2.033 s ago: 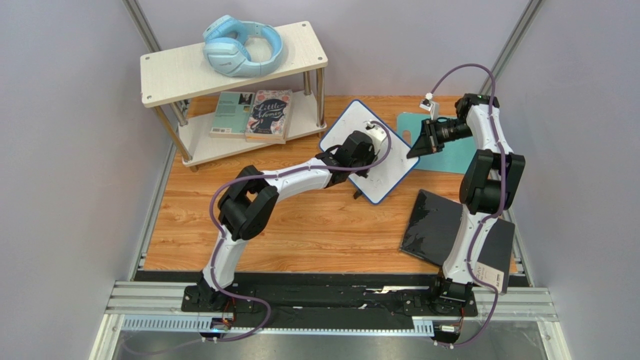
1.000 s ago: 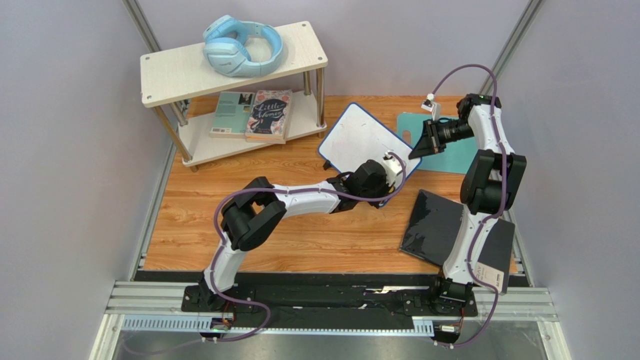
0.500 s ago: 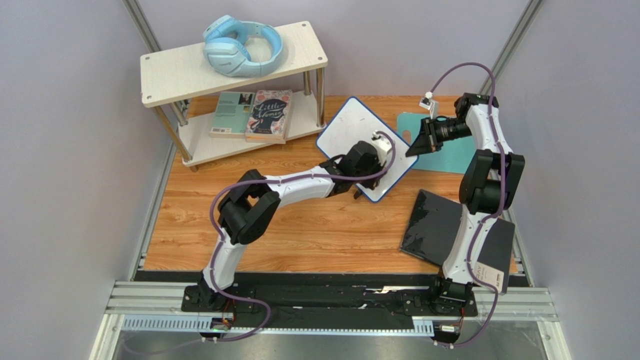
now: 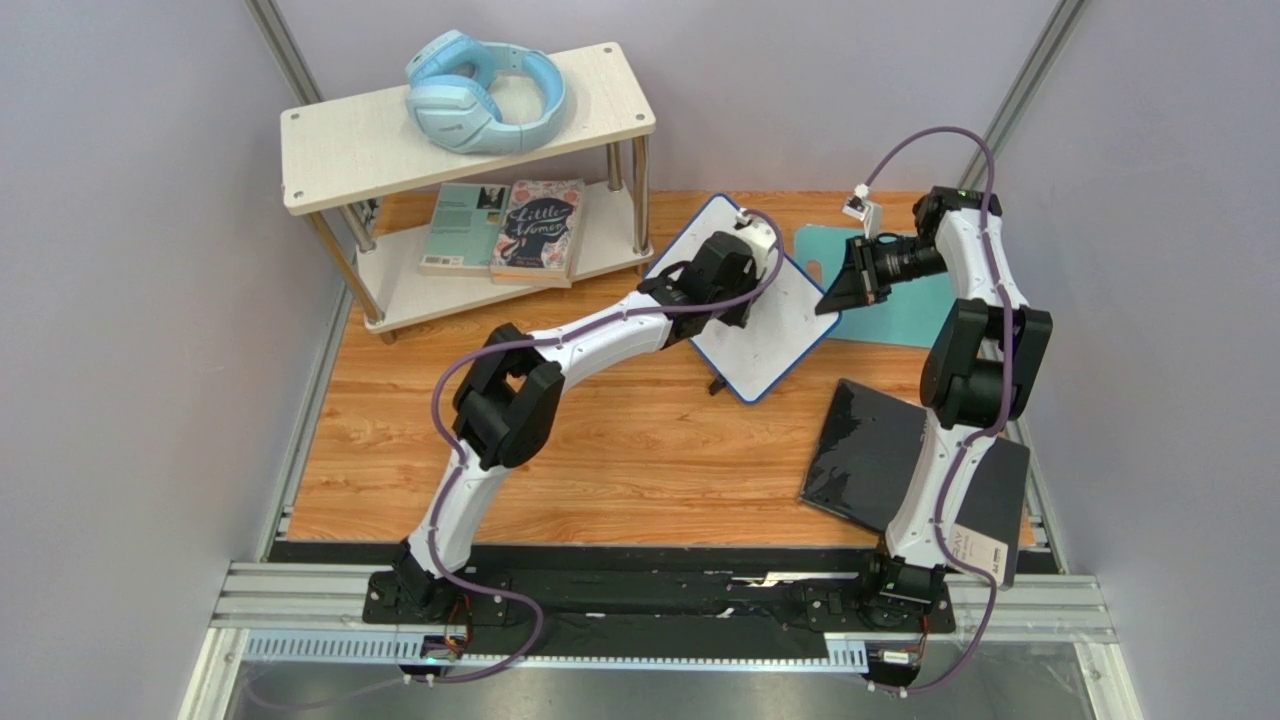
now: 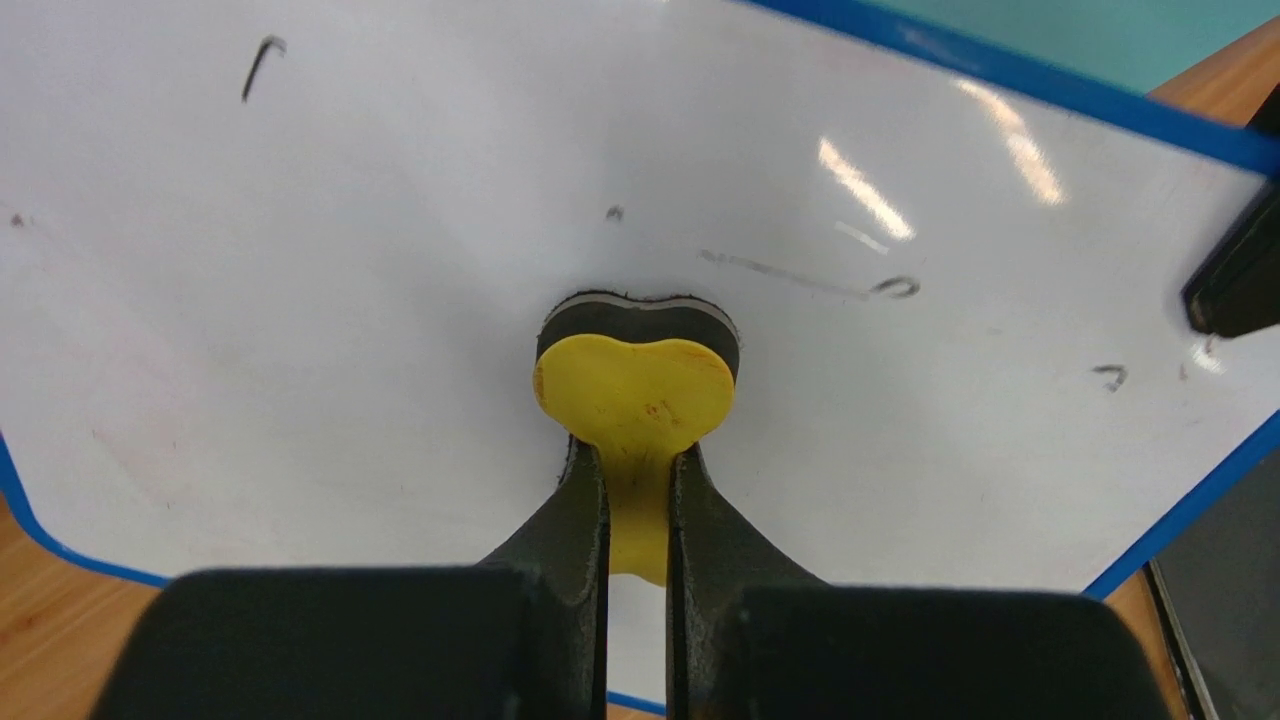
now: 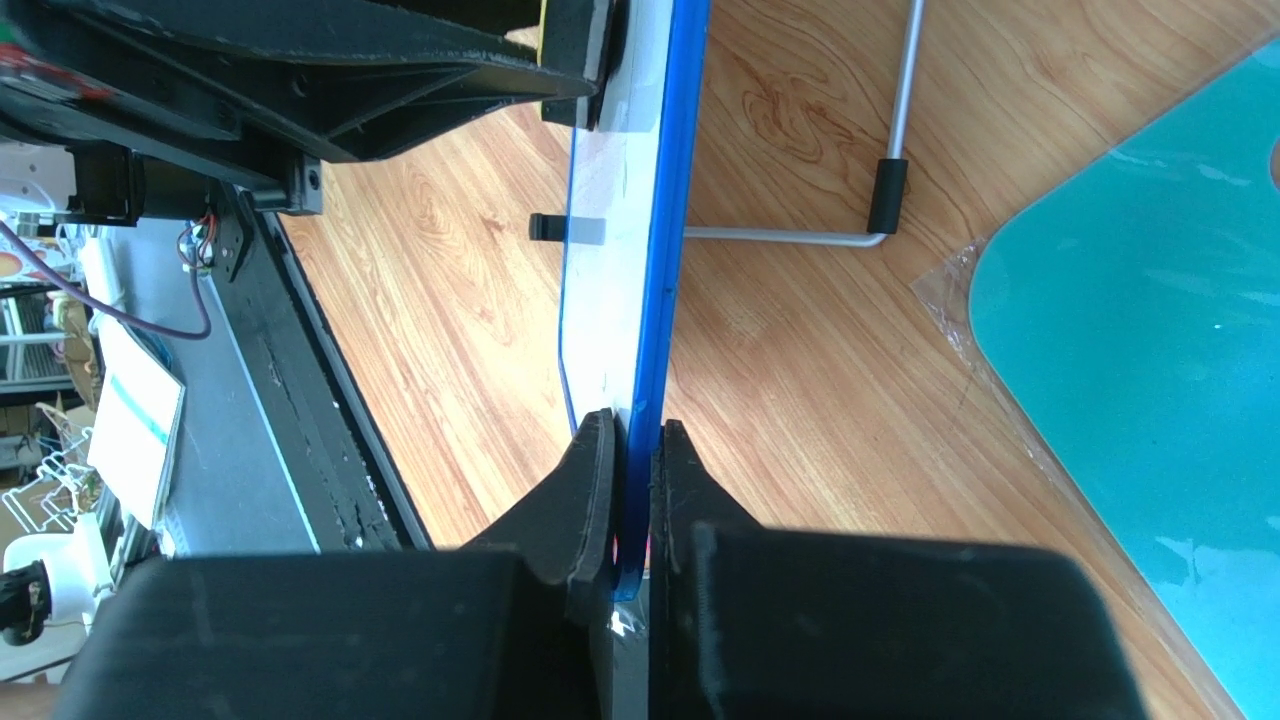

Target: Erase the whiteboard

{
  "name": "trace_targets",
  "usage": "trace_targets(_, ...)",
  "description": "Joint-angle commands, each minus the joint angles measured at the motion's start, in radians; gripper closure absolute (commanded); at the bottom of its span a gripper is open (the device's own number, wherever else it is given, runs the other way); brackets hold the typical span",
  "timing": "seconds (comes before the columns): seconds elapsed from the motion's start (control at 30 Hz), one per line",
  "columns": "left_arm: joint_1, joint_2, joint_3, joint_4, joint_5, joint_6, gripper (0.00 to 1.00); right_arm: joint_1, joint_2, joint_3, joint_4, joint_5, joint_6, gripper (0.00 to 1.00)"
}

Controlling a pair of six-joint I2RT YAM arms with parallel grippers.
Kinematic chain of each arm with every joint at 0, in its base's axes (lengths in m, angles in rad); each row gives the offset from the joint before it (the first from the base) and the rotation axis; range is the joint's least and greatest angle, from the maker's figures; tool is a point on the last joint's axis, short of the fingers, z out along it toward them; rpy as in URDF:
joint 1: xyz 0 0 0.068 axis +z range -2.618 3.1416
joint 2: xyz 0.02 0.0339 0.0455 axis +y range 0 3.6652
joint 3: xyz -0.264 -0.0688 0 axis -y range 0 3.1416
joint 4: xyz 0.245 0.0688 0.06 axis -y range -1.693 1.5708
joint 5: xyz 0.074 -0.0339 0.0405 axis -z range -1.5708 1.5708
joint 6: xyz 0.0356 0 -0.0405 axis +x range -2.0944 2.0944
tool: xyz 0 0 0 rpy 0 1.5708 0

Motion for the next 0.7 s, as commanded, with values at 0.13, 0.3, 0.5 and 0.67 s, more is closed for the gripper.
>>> trace_targets(0.13, 0.003, 0.114, 0.312, -0.164, 0.188, 0.078, 1.0, 0.011, -0.03, 0.026, -0.233, 0.112, -0.112, 1.0)
trace_targets(0.3, 0.002, 0.128, 0.323, -0.218, 0.256, 0.095, 1.0, 0.011, -0.023, 0.049, -0.233, 0.098, -0.101, 1.0)
trace_targets(0.5, -0.044, 0.174, 0.357, -0.328, 0.328, 0.151, 1.0, 0.013, -0.015, 0.072, -0.231, 0.08, -0.084, 1.0)
trace_targets(0.67, -0.101, 0.211, 0.413, -0.407, 0.334, 0.187, 1.0, 0.013, -0.016, 0.069, -0.234, 0.083, -0.083, 1.0)
